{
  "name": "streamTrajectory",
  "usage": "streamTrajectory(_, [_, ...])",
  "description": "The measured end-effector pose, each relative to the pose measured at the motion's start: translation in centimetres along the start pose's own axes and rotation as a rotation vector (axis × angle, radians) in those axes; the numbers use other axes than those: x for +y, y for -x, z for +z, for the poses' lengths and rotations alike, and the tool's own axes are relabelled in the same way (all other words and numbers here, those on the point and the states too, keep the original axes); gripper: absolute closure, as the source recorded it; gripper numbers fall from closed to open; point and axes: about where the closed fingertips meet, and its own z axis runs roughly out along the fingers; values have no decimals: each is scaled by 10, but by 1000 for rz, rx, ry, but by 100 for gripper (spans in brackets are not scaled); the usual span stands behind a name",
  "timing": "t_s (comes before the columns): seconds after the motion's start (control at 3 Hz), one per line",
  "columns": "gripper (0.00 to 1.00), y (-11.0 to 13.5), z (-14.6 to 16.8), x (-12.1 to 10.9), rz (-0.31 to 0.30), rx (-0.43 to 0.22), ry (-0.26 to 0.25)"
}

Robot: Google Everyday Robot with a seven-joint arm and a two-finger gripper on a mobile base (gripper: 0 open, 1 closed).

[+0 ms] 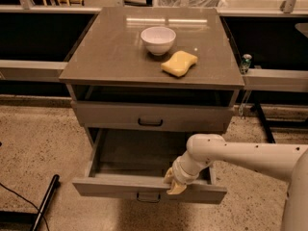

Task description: Open middle drawer

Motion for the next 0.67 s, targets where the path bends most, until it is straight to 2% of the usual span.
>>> streamTrajectory(0.33, [85, 1, -3, 6, -38, -26, 6])
streamTrajectory(0.67, [75, 3, -3, 6, -45, -31, 8])
